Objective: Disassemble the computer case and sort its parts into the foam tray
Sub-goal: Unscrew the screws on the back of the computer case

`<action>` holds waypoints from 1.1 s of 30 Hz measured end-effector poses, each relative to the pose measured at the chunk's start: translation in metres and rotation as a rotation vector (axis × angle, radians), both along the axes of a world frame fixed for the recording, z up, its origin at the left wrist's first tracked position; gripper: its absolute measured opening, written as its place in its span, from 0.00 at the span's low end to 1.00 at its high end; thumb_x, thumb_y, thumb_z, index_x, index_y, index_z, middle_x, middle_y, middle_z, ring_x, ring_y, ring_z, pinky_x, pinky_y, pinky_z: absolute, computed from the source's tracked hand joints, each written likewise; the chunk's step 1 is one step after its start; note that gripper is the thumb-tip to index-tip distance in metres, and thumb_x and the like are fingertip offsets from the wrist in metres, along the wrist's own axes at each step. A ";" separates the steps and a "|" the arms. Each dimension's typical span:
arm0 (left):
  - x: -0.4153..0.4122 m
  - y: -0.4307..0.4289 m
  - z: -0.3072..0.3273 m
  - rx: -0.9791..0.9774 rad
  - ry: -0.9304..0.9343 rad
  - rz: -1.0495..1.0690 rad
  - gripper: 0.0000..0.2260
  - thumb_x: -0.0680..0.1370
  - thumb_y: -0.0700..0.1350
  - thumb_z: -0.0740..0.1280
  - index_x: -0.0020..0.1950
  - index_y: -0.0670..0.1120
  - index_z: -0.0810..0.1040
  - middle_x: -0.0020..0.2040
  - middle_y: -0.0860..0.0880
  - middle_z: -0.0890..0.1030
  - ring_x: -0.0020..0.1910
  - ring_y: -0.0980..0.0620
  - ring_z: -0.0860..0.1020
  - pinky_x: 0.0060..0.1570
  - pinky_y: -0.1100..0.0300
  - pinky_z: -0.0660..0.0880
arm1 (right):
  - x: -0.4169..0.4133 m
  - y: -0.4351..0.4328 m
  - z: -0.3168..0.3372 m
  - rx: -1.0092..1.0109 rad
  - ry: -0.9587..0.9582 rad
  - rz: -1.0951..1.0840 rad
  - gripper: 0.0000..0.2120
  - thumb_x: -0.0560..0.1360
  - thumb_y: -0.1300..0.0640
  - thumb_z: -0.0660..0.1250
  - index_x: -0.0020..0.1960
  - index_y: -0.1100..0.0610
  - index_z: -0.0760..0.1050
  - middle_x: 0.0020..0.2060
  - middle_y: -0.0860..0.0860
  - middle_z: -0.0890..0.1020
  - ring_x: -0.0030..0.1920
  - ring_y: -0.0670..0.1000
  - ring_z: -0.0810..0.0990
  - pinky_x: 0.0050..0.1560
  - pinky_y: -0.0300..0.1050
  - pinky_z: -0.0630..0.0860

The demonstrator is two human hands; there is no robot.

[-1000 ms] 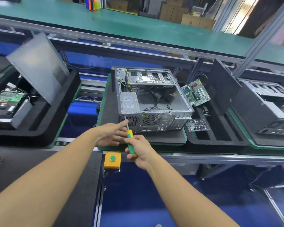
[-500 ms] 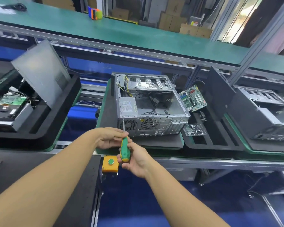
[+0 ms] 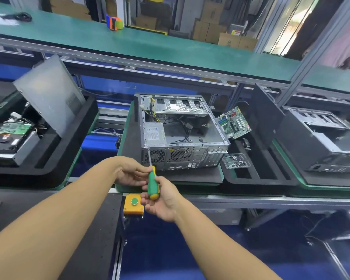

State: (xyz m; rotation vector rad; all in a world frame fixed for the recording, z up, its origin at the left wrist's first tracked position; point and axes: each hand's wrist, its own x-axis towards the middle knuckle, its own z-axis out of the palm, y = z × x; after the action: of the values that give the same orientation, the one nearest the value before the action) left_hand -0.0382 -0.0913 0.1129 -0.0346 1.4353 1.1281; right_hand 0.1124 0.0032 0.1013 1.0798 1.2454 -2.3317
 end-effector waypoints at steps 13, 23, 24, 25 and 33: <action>0.013 0.007 -0.005 0.011 0.102 0.107 0.13 0.74 0.46 0.74 0.51 0.38 0.79 0.36 0.47 0.84 0.41 0.52 0.79 0.35 0.64 0.80 | 0.001 -0.010 -0.001 0.061 0.035 -0.110 0.18 0.79 0.44 0.68 0.57 0.59 0.74 0.41 0.55 0.73 0.30 0.47 0.74 0.26 0.41 0.76; 0.015 0.005 -0.001 0.134 -0.009 0.122 0.23 0.73 0.53 0.74 0.61 0.41 0.79 0.53 0.42 0.81 0.48 0.48 0.81 0.54 0.54 0.79 | -0.001 -0.005 0.001 -0.022 0.078 -0.193 0.16 0.84 0.52 0.58 0.53 0.64 0.77 0.32 0.56 0.78 0.29 0.50 0.78 0.27 0.44 0.78; 0.017 0.007 -0.001 0.118 0.024 0.111 0.23 0.71 0.52 0.74 0.61 0.40 0.80 0.49 0.43 0.81 0.43 0.49 0.81 0.51 0.55 0.79 | -0.001 -0.005 -0.001 -0.009 0.080 -0.199 0.16 0.84 0.52 0.60 0.55 0.64 0.77 0.33 0.56 0.78 0.29 0.50 0.78 0.28 0.44 0.78; 0.018 0.009 -0.001 0.107 0.050 0.120 0.22 0.71 0.49 0.75 0.60 0.39 0.79 0.47 0.44 0.82 0.41 0.50 0.81 0.48 0.56 0.79 | -0.001 -0.006 -0.002 0.008 0.081 -0.202 0.15 0.83 0.51 0.61 0.57 0.63 0.76 0.36 0.57 0.78 0.29 0.50 0.78 0.28 0.44 0.79; 0.021 0.004 -0.005 0.267 -0.039 0.226 0.15 0.82 0.34 0.60 0.69 0.39 0.71 0.63 0.39 0.81 0.58 0.42 0.80 0.55 0.48 0.78 | 0.000 -0.003 0.006 -0.103 0.093 -0.214 0.18 0.82 0.46 0.63 0.56 0.62 0.74 0.37 0.59 0.78 0.30 0.52 0.79 0.25 0.42 0.76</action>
State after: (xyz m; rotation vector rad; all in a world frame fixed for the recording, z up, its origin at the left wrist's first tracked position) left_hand -0.0175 -0.0869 0.1082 -0.0310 1.2576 1.4904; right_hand 0.1122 -0.0001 0.1068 1.1311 1.0734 -2.6011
